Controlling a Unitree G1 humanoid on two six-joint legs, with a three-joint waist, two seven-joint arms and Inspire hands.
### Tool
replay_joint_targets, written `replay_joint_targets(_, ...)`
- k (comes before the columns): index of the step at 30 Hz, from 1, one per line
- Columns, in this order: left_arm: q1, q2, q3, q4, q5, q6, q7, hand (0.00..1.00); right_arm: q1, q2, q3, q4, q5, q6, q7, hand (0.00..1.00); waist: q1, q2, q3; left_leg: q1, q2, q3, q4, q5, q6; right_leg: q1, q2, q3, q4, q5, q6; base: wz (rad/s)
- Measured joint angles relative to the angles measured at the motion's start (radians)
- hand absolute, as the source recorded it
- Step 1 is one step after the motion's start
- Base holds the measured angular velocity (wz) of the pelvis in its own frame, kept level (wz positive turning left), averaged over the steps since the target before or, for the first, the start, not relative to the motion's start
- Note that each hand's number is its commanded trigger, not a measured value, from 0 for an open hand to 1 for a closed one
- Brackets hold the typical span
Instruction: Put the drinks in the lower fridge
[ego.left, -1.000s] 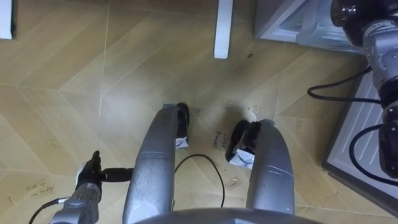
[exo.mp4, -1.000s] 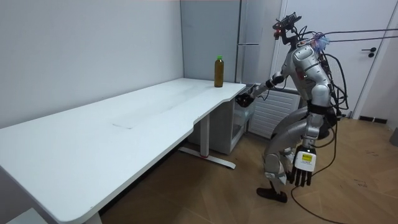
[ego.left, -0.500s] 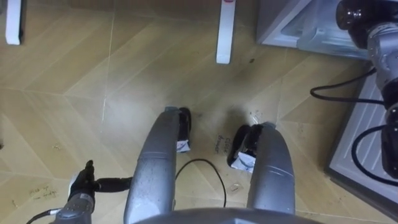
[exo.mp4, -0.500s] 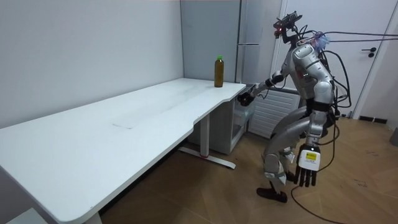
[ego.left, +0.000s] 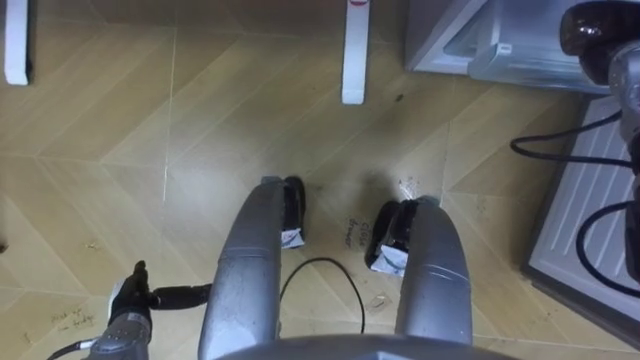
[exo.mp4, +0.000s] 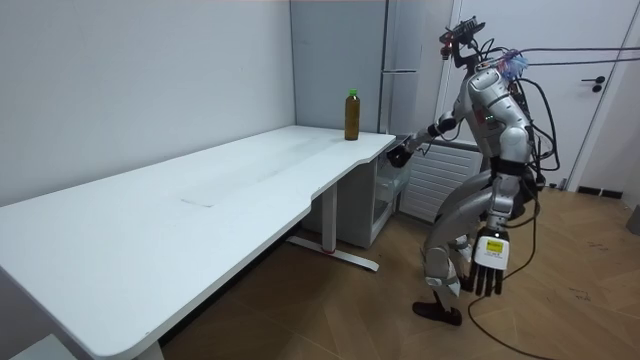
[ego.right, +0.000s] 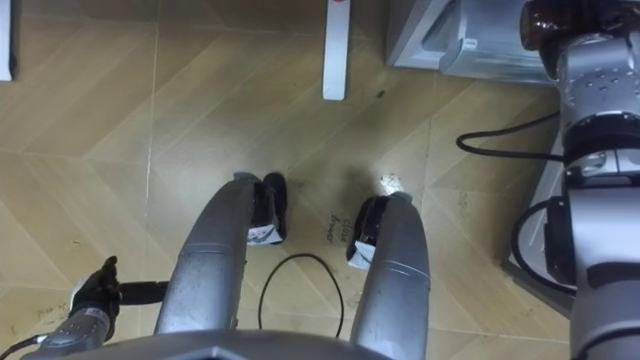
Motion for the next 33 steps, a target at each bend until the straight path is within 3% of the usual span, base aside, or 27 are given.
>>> replay_joint_targets(4,0.000,-0.001,-0.017,-0.001,0.001,0.001,0.011,0.00,0.000,0.000,-0.016,0.000,0.018,-0.004,-0.028,1.00,0.002,0.001,-0.0004,0.022,-0.004,0.004,-0.021,0.001,-0.001,0.018,0.001,0.004,-0.014,-0.001,0.003,0.00)
replay_joint_targets(5,0.001,-0.001,-0.017,-0.001,0.001,0.001,0.011,0.00,0.000,0.000,-0.016,0.000,0.021,-0.006,-0.032,0.00,0.002,0.001,-0.0004,0.026,-0.004,0.005,-0.025,0.001,-0.001,0.021,0.001,0.004,-0.018,0.000,0.003,0.00)
replay_joint_targets(17,0.001,-0.001,-0.021,-0.009,0.000,-0.001,0.038,0.00,0.004,0.000,-0.054,0.007,0.039,-0.013,-0.038,0.00,-0.007,0.003,0.0008,0.036,-0.003,0.012,-0.043,0.001,-0.002,0.037,-0.001,-0.004,-0.035,-0.004,0.007,0.02)
replay_joint_targets(33,0.001,0.001,-0.027,-0.040,0.000,0.003,0.037,0.00,0.019,0.005,-0.053,0.047,0.074,-0.013,0.051,0.00,-0.003,-0.006,0.0060,0.045,0.026,0.031,-0.036,-0.004,-0.006,0.039,0.020,0.005,-0.034,-0.003,0.001,-0.03)
